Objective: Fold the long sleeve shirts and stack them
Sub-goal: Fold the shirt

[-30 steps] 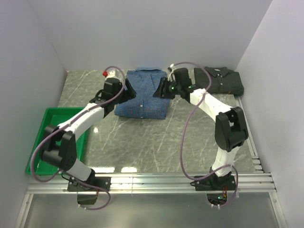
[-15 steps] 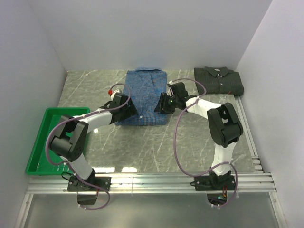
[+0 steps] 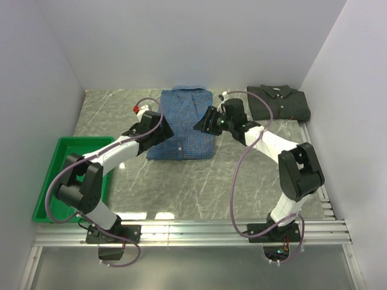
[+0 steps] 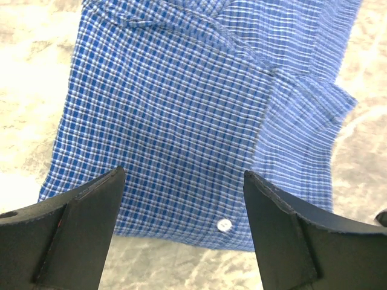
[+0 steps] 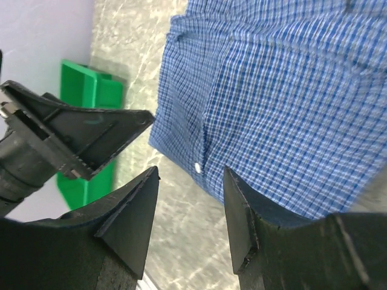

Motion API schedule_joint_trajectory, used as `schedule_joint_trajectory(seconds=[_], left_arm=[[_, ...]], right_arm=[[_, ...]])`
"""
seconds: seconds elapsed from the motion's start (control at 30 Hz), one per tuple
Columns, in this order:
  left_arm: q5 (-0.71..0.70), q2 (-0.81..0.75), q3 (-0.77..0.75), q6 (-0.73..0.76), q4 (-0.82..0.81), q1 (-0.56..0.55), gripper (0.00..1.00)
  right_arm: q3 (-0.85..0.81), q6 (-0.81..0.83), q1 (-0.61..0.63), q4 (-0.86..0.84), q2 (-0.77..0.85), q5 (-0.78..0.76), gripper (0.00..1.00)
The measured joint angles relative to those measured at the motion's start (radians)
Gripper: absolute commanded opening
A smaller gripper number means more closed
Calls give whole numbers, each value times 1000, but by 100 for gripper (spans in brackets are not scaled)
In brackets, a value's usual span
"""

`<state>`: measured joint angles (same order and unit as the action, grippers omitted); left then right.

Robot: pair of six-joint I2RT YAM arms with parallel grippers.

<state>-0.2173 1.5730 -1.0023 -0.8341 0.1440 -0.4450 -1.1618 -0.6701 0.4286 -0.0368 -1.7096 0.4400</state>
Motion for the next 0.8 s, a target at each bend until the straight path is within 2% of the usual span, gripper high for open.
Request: schedule_joint_trajectory(seconds=[0.13, 0.37, 0.57, 0.67, 0.8], left_arm=[[-14, 51, 16, -19, -11, 0, 85], [-11, 113, 76, -79, -20, -1, 84], [9, 76, 139, -119, -66, -1, 84], [31, 17, 211, -149, -80, -29, 84], [67, -82, 314, -195, -92, -127, 85]], right_arm=[[105, -85, 29, -100, -24, 19, 54], [396, -257, 46, -326, -101, 50, 53], [471, -282, 35, -473, -98, 50, 53], [493, -248, 31, -456, -66, 46, 53], [507, -155, 29, -314, 25, 21, 53]])
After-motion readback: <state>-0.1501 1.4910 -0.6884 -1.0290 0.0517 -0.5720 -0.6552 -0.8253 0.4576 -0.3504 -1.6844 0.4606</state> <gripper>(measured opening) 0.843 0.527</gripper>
